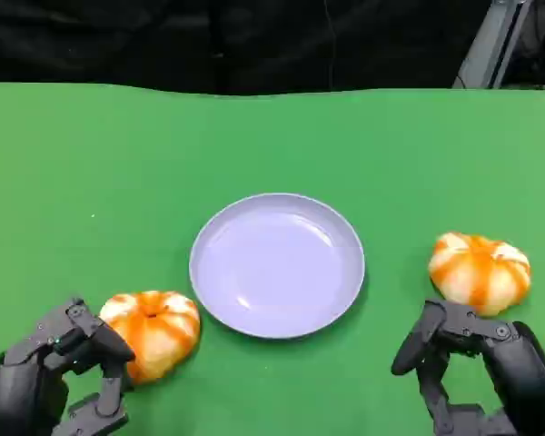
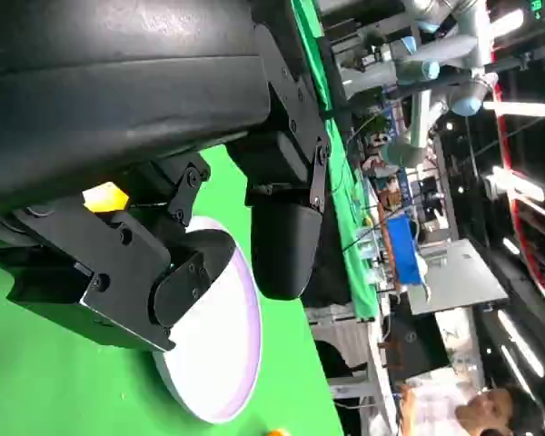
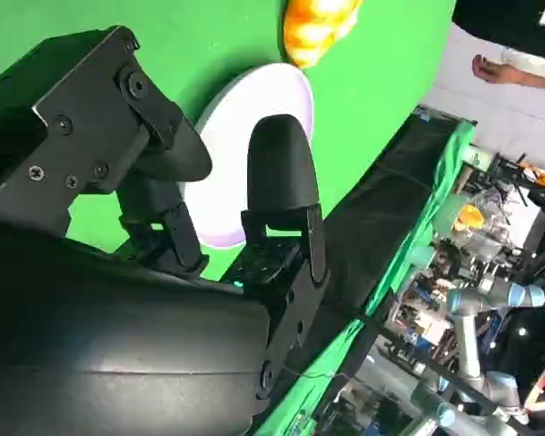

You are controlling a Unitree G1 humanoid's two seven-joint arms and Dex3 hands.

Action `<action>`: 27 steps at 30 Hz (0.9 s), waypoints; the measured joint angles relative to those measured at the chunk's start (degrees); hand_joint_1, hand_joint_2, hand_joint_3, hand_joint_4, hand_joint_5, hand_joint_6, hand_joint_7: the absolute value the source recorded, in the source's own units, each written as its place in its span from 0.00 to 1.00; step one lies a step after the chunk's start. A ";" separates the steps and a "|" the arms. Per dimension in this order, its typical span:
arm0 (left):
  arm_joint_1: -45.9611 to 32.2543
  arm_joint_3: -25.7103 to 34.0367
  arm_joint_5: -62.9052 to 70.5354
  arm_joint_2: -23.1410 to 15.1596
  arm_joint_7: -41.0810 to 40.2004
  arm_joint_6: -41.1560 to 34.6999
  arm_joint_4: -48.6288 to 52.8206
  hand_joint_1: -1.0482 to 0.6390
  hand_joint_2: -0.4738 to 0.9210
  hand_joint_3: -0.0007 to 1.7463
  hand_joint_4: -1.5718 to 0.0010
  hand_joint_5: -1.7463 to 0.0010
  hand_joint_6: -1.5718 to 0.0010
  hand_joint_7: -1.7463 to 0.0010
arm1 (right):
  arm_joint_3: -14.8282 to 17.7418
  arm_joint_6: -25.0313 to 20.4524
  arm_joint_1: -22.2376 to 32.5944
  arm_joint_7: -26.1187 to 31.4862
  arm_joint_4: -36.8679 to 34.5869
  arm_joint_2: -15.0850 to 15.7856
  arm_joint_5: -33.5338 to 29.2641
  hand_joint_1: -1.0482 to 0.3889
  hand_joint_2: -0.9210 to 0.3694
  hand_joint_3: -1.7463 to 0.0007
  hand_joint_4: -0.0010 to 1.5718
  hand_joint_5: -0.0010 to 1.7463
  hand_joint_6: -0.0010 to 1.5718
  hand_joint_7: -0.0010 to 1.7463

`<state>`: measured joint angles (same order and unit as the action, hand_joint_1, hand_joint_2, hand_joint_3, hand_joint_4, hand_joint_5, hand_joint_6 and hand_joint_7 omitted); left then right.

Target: Grasp the bread from the table and place it into the plate.

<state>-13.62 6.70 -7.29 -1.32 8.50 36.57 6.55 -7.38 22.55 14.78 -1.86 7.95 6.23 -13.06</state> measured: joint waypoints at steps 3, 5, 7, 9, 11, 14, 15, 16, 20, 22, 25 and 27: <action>0.00 -0.01 -0.06 0.00 0.01 -0.01 0.00 0.66 0.73 0.64 0.46 0.02 0.51 0.12 | 0.00 0.00 0.00 0.00 0.00 0.00 0.00 0.81 0.47 0.17 0.53 0.92 0.51 0.76; 0.00 -0.01 -0.13 0.00 0.01 -0.01 0.00 0.66 0.74 0.64 0.46 0.02 0.51 0.12 | 0.00 0.00 0.00 0.00 0.00 0.00 0.01 0.81 0.47 0.17 0.53 0.92 0.51 0.76; 0.00 -0.01 -0.13 0.00 0.01 -0.01 0.00 0.66 0.71 0.67 0.46 0.02 0.50 0.12 | 0.00 0.00 0.00 0.00 0.00 0.00 0.01 0.81 0.47 0.17 0.53 0.92 0.51 0.76; 0.00 -0.01 -0.12 0.00 0.00 -0.03 -0.03 0.66 0.71 0.68 0.46 0.02 0.50 0.12 | 0.00 0.00 0.00 0.00 0.00 0.00 0.01 0.82 0.47 0.17 0.53 0.92 0.51 0.76; 0.00 -0.01 -0.07 0.00 0.00 -0.04 -0.04 0.66 0.71 0.68 0.46 0.02 0.50 0.13 | 0.00 0.00 0.00 0.00 0.00 0.00 0.01 0.81 0.47 0.17 0.53 0.92 0.51 0.76; 0.00 -0.01 -0.12 0.00 0.01 -0.04 -0.04 0.67 0.72 0.67 0.46 0.03 0.51 0.13 | -0.01 0.00 0.00 0.00 0.00 0.00 0.06 0.81 0.46 0.18 0.53 0.93 0.50 0.76; 0.00 -0.01 -0.14 -0.01 0.01 -0.04 -0.04 0.67 0.72 0.68 0.46 0.03 0.51 0.13 | -0.01 0.00 0.00 0.00 0.00 0.00 0.06 0.81 0.46 0.18 0.53 0.93 0.50 0.76; 0.00 -0.01 -0.16 -0.01 0.02 -0.04 -0.04 0.67 0.72 0.68 0.47 0.03 0.51 0.13 | -0.01 0.00 0.00 0.00 0.00 0.00 0.05 0.81 0.46 0.18 0.53 0.93 0.50 0.76; 0.00 -0.01 -0.20 -0.01 0.03 -0.03 -0.04 0.66 0.70 0.67 0.50 0.15 0.51 0.29 | -0.01 -0.01 0.00 0.00 0.00 0.00 0.01 0.81 0.47 0.18 0.53 0.92 0.50 0.76; 0.03 0.11 0.52 -0.01 -0.11 0.43 0.08 0.66 0.69 0.65 0.50 0.19 0.50 0.35 | -0.01 -0.04 0.00 0.00 0.00 0.00 0.01 0.81 0.47 0.17 0.53 0.92 0.50 0.76; 0.19 0.47 4.33 -0.07 -1.59 2.04 0.52 0.56 0.86 0.27 0.62 0.53 0.66 0.75 | -0.01 -0.05 0.00 0.00 0.00 0.00 0.02 0.81 0.47 0.18 0.53 0.92 0.50 0.76; 0.20 0.90 13.56 -0.83 -5.77 1.83 0.42 0.48 0.96 0.08 0.69 0.70 0.71 0.93 | -0.03 -0.05 0.00 -0.01 0.00 -0.02 0.04 0.81 0.47 0.17 0.53 0.93 0.51 0.76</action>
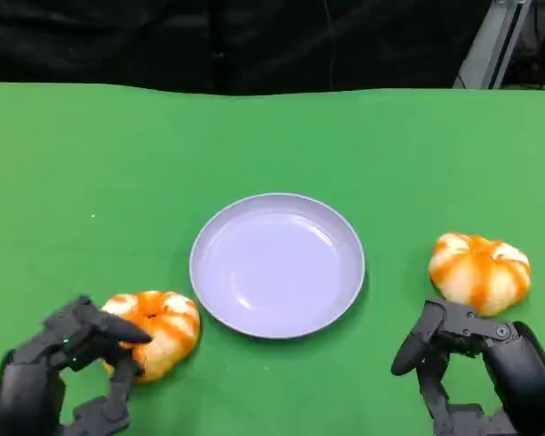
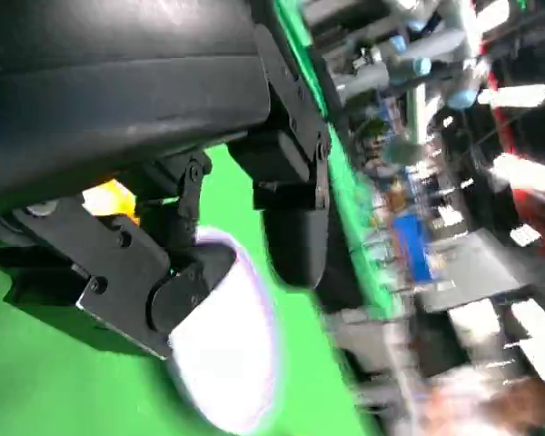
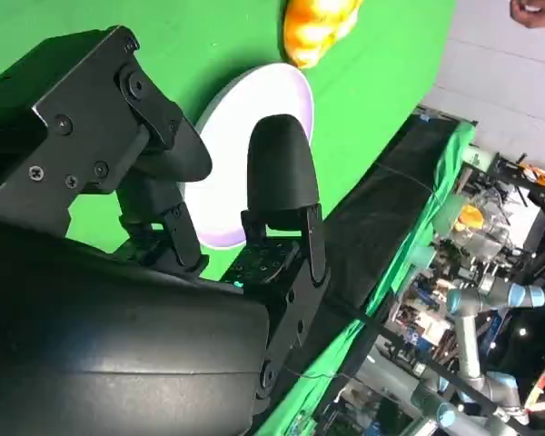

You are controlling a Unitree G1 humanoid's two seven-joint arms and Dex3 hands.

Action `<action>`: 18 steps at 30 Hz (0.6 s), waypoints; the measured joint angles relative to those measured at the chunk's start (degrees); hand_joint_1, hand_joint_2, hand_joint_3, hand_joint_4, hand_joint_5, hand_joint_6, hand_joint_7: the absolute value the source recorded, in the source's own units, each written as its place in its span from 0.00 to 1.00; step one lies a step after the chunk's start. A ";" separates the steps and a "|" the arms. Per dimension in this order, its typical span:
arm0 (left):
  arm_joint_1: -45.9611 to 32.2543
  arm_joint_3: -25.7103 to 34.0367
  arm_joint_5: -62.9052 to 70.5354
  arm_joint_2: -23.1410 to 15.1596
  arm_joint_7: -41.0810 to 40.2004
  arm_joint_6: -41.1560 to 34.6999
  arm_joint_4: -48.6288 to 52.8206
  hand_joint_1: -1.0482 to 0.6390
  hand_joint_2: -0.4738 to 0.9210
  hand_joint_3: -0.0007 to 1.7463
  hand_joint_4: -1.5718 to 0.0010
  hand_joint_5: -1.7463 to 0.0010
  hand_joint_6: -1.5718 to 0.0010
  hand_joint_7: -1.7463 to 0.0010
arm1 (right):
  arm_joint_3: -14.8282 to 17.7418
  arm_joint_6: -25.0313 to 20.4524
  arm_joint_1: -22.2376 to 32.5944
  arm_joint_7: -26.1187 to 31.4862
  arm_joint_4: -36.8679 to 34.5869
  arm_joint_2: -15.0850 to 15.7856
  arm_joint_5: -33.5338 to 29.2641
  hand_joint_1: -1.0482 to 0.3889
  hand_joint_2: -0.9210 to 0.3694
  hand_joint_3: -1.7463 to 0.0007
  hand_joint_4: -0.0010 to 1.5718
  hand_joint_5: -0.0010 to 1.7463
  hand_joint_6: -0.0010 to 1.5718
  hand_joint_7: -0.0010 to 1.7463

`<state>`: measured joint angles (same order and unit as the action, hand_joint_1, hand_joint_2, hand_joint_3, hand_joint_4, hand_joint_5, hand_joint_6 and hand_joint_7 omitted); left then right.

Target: Grasp the bread from the table and place it into the plate.

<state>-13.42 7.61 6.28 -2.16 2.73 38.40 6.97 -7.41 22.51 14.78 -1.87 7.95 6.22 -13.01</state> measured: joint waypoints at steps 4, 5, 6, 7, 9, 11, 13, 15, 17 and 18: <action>-0.20 -0.10 18.08 -2.93 -7.62 -2.76 -1.52 0.42 0.98 0.01 0.78 0.79 0.76 1.00 | -0.02 0.00 0.00 -0.04 0.00 0.00 0.10 0.80 0.47 0.17 0.52 0.93 0.50 0.76; -0.21 -0.21 20.28 -3.53 -8.81 -3.40 -1.86 0.37 0.98 0.01 0.79 0.80 0.80 1.00 | -0.02 0.00 0.00 -0.05 0.00 0.00 0.10 0.80 0.47 0.17 0.52 0.93 0.50 0.76; -0.27 -0.37 21.65 -3.85 -9.57 -4.08 -2.29 0.36 0.98 0.01 0.80 0.81 0.82 1.00 | -0.02 0.00 0.00 -0.07 0.00 0.00 0.10 0.80 0.47 0.17 0.52 0.93 0.50 0.76; -0.35 -0.84 23.83 -4.32 -10.22 -5.63 -3.25 0.35 0.98 0.00 0.80 0.81 0.82 1.00 | -0.03 0.00 0.00 -0.07 0.00 0.00 0.10 0.80 0.47 0.17 0.52 0.93 0.50 0.76; -0.54 -1.48 27.43 -5.12 -11.03 -8.33 -4.72 0.30 0.98 0.00 0.80 0.82 0.84 1.00 | -0.06 0.00 0.00 -0.08 0.00 -0.01 0.10 0.80 0.47 0.17 0.53 0.93 0.50 0.77; -0.71 -2.52 31.35 -5.90 -12.02 -11.51 -6.42 0.29 0.98 0.00 0.81 0.83 0.84 1.00 | -0.07 0.01 0.00 -0.08 0.00 -0.01 0.09 0.80 0.47 0.17 0.52 0.93 0.50 0.77; -0.77 -3.55 34.29 -6.56 -12.87 -13.97 -7.69 0.29 0.98 0.00 0.81 0.83 0.84 1.00 | -0.09 0.01 -0.01 -0.08 -0.01 -0.02 0.11 0.80 0.47 0.17 0.52 0.93 0.50 0.77; -0.77 -4.43 35.70 -7.39 -13.67 -15.45 -8.22 0.28 0.98 0.00 0.81 0.84 0.83 0.99 | -0.10 0.01 -0.01 -0.10 -0.01 -0.02 0.12 0.80 0.47 0.17 0.53 0.93 0.50 0.77; -0.71 -5.57 38.29 -8.13 -14.08 -17.74 -9.01 0.27 0.98 0.00 0.82 0.85 0.81 0.99 | -0.12 0.01 0.00 -0.10 0.00 -0.04 0.12 0.81 0.47 0.17 0.52 0.93 0.50 0.77; -0.48 -6.67 41.33 -8.82 -13.94 -20.21 -9.87 0.27 0.98 0.00 0.83 0.85 0.81 0.99 | -0.16 0.00 -0.01 -0.09 0.00 -0.07 0.11 0.81 0.47 0.17 0.52 0.93 0.50 0.77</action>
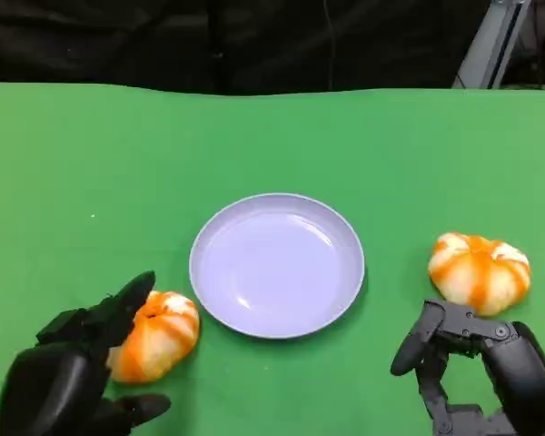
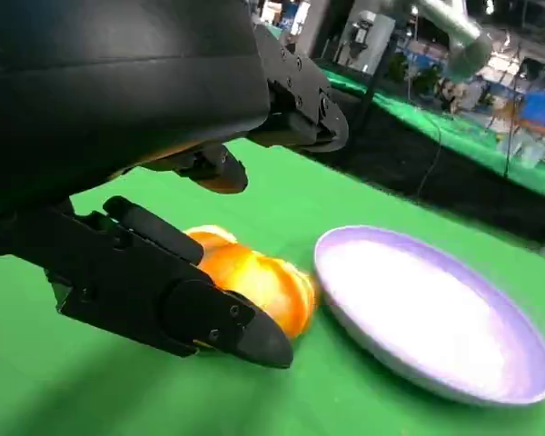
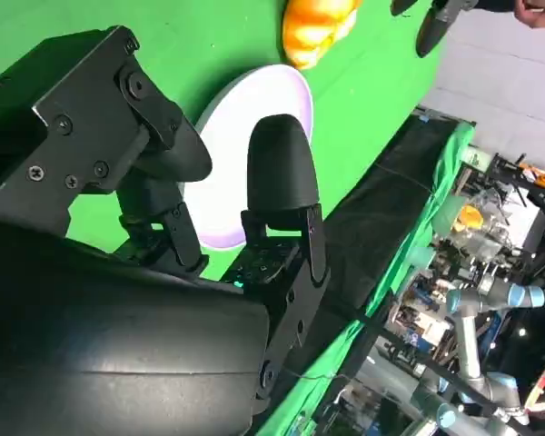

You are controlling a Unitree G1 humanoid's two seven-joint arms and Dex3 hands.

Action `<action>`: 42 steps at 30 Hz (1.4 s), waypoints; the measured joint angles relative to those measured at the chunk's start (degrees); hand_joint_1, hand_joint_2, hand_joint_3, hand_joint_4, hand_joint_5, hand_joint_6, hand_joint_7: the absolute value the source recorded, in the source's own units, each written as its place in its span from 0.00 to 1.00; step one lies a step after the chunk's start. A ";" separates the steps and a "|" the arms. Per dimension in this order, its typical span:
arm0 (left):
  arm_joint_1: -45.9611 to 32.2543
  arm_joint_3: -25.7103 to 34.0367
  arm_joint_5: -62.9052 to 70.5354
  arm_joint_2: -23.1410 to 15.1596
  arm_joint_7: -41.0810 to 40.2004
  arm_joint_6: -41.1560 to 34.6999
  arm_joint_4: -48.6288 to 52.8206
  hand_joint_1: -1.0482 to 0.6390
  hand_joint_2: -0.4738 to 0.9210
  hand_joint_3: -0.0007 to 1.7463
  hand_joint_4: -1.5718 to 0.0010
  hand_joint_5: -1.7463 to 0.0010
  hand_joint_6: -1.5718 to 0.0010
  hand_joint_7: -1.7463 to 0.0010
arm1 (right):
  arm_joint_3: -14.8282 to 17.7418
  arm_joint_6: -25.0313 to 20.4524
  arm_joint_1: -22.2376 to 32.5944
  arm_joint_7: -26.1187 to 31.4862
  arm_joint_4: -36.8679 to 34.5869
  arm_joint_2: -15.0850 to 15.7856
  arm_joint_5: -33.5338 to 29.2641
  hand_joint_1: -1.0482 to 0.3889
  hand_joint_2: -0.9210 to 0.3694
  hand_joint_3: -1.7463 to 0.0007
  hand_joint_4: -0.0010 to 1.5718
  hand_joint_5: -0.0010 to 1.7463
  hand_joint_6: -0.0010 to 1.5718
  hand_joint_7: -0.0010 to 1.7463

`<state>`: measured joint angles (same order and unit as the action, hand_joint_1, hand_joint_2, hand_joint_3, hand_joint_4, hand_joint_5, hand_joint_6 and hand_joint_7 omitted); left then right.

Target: Grasp the bread from the table and place it into the plate.

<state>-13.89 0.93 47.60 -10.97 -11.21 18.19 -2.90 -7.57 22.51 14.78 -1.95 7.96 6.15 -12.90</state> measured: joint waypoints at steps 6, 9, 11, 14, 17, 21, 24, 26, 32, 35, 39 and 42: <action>2.44 -5.54 9.57 -2.01 3.51 -11.62 -3.45 0.26 0.96 0.00 0.84 0.87 0.82 1.00 | -0.17 0.01 -0.01 0.00 0.01 -0.08 -0.02 0.80 0.47 0.17 0.52 0.94 0.50 0.77; 3.15 -7.55 11.39 -2.52 4.28 -14.93 -4.45 0.25 0.96 0.00 0.84 0.87 0.84 1.00 | -0.16 0.03 0.00 0.00 0.01 -0.07 0.00 0.80 0.46 0.18 0.53 0.93 0.50 0.77; 3.87 -8.64 12.55 -2.92 4.65 -16.87 -4.71 0.25 0.97 0.00 0.84 0.87 0.85 1.00 | -0.16 0.04 0.00 -0.01 0.01 -0.07 0.00 0.80 0.46 0.18 0.53 0.93 0.50 0.76; 4.74 -10.46 13.74 -3.51 5.87 -19.79 -4.79 0.24 0.97 0.00 0.84 0.87 0.85 1.00 | -0.16 0.01 0.00 -0.01 0.03 -0.07 0.00 0.80 0.46 0.18 0.53 0.92 0.50 0.76; 5.31 -11.96 14.63 -3.96 6.19 -21.53 -4.79 0.26 0.97 0.00 0.83 0.87 0.85 1.00 | -0.16 -0.02 0.00 -0.01 0.04 -0.07 0.00 0.80 0.47 0.17 0.53 0.92 0.50 0.76; 8.74 -14.51 15.38 -4.67 7.42 -23.74 -1.53 0.27 0.98 0.00 0.82 0.87 0.85 1.00 | -0.20 0.04 -0.07 -0.04 0.04 -0.08 0.02 0.80 0.48 0.16 0.53 0.92 0.50 0.76; 11.72 -16.53 15.68 -4.85 7.93 -25.48 2.09 0.27 0.98 0.00 0.81 0.87 0.84 1.00 | -0.19 0.02 0.06 -0.02 0.09 -0.10 0.00 0.80 0.48 0.16 0.53 0.92 0.50 0.76; 13.30 -17.74 15.73 -4.83 8.25 -26.50 4.50 0.27 0.98 0.00 0.81 0.87 0.83 0.99 | -0.24 0.01 0.17 -0.02 0.19 -0.13 0.00 0.80 0.48 0.16 0.53 0.92 0.50 0.76; 17.76 -20.73 15.06 -4.65 8.28 -28.91 10.41 0.28 0.98 0.00 0.68 0.82 0.77 0.97 | -0.24 -0.22 0.42 -0.03 0.58 -0.14 -0.02 0.80 0.47 0.17 0.53 0.92 0.50 0.76; 19.48 -21.49 13.62 -4.64 7.19 -28.73 14.38 0.29 0.99 0.00 0.67 0.65 0.69 0.99 | -0.23 -0.41 0.50 -0.03 0.94 -0.12 -0.04 0.79 0.47 0.17 0.53 0.92 0.50 0.76; 22.33 -22.43 11.33 -4.64 5.67 -28.09 19.02 0.31 1.00 0.04 0.68 0.68 0.66 0.99 | -0.22 -0.58 0.62 -0.08 1.23 -0.11 0.02 0.80 0.47 0.17 0.53 0.93 0.50 0.76; 24.30 -23.12 9.98 -4.57 5.63 -28.22 21.82 0.36 1.00 0.07 0.64 0.70 0.61 0.98 | -0.22 -0.62 0.64 -0.14 1.22 -0.11 0.08 0.80 0.47 0.17 0.53 0.93 0.50 0.76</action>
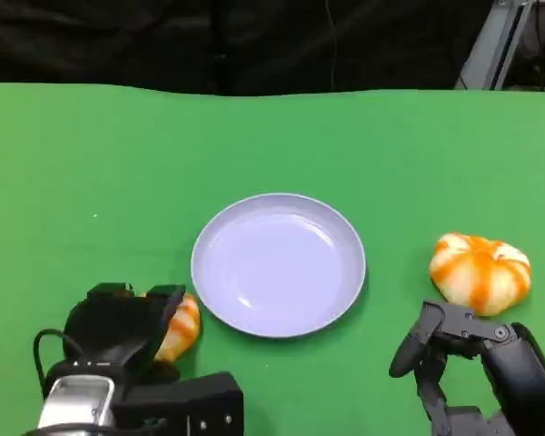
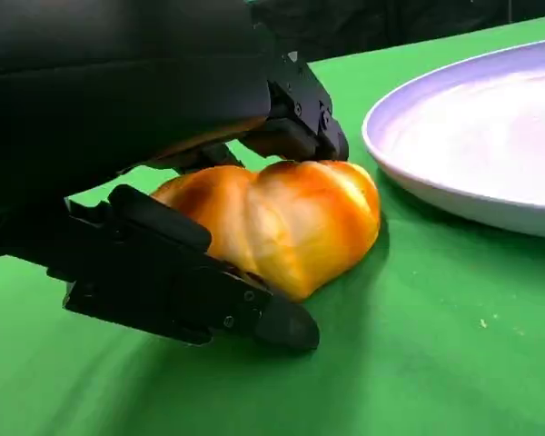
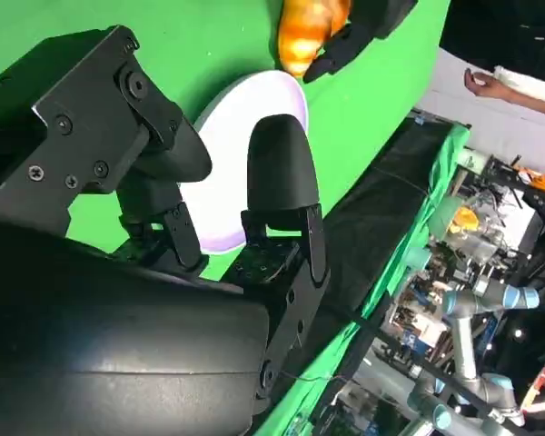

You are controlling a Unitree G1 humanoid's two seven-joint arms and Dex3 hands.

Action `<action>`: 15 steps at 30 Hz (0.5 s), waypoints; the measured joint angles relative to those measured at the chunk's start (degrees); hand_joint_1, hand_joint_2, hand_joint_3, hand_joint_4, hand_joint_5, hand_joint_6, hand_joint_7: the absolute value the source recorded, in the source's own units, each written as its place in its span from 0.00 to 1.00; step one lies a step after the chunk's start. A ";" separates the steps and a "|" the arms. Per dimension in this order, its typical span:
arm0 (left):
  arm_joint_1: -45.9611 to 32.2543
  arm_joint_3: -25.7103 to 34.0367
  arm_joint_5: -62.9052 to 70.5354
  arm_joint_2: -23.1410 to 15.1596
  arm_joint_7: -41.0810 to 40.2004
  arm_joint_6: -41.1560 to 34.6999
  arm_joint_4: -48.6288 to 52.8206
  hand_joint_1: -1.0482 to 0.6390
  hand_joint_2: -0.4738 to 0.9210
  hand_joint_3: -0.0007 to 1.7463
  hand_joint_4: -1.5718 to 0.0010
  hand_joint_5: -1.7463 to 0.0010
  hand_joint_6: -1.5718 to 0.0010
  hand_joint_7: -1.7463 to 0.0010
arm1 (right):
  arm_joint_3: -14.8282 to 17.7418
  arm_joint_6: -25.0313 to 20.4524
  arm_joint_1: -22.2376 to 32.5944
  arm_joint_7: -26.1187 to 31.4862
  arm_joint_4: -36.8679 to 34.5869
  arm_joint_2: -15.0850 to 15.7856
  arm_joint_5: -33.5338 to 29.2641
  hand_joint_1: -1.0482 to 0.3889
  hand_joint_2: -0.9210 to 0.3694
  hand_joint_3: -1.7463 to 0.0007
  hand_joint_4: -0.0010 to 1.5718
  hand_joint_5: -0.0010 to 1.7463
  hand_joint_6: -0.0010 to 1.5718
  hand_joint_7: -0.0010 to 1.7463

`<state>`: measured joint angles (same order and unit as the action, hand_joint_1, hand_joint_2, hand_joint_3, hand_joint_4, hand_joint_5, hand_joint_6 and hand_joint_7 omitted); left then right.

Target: Grasp the bread from the table and place it into the plate.

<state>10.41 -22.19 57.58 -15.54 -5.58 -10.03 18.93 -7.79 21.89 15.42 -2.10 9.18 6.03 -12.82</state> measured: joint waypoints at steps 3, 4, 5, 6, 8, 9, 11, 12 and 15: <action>1.40 0.14 -2.83 0.16 -1.63 1.12 2.77 0.46 1.00 0.13 0.64 0.28 0.43 0.95 | 0.00 0.00 0.00 0.00 0.00 0.00 0.02 0.80 0.47 0.17 0.52 0.92 0.50 0.76; 1.64 0.49 -4.18 0.14 -2.89 2.20 3.47 0.47 1.00 0.14 0.62 0.22 0.39 0.93 | 0.00 0.00 0.00 0.00 0.00 0.00 0.01 0.80 0.47 0.17 0.52 0.92 0.50 0.76; 1.86 0.77 -5.24 0.10 -4.07 3.20 4.17 0.49 1.00 0.17 0.59 0.11 0.37 0.80 | 0.00 0.00 0.00 0.00 0.00 0.00 -0.01 0.80 0.47 0.17 0.52 0.92 0.50 0.76; 1.87 1.18 -6.34 0.02 -5.65 4.29 4.68 0.50 1.00 0.18 0.56 0.06 0.41 0.63 | 0.00 0.00 0.00 -0.01 0.00 0.01 -0.01 0.80 0.47 0.17 0.52 0.92 0.50 0.76; 1.37 2.01 -7.97 -0.41 -9.47 6.55 4.99 0.50 1.00 0.18 0.53 0.01 0.52 0.30 | 0.01 0.00 0.00 -0.01 -0.01 0.02 0.00 0.80 0.47 0.17 0.52 0.92 0.50 0.76; 0.91 2.33 -8.62 -0.58 -11.11 7.54 4.94 0.51 1.00 0.20 0.52 0.01 0.55 0.22 | 0.02 0.00 0.00 -0.02 -0.04 0.03 0.00 0.80 0.46 0.17 0.52 0.92 0.50 0.76; 0.14 2.70 -9.14 -0.95 -13.92 9.09 4.80 0.51 0.98 0.19 0.51 0.00 0.57 0.18 | 0.07 0.00 0.00 -0.02 -0.08 0.05 0.00 0.79 0.46 0.18 0.52 0.93 0.50 0.76; -0.13 2.87 -9.27 -1.14 -14.85 9.52 4.48 0.50 0.97 0.19 0.51 0.00 0.56 0.17 | 0.08 0.00 -0.02 -0.02 -0.08 0.05 0.00 0.79 0.46 0.18 0.53 0.93 0.50 0.76; -0.97 3.18 -9.34 -1.71 -16.10 9.30 2.31 0.50 0.95 0.15 0.52 0.00 0.53 0.22 | 0.09 0.00 -0.08 -0.04 -0.13 0.05 0.01 0.79 0.46 0.19 0.52 0.93 0.50 0.76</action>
<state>9.43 -19.01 48.25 -17.25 -21.69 -0.74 21.23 -7.70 21.89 15.35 -2.13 9.05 6.08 -12.81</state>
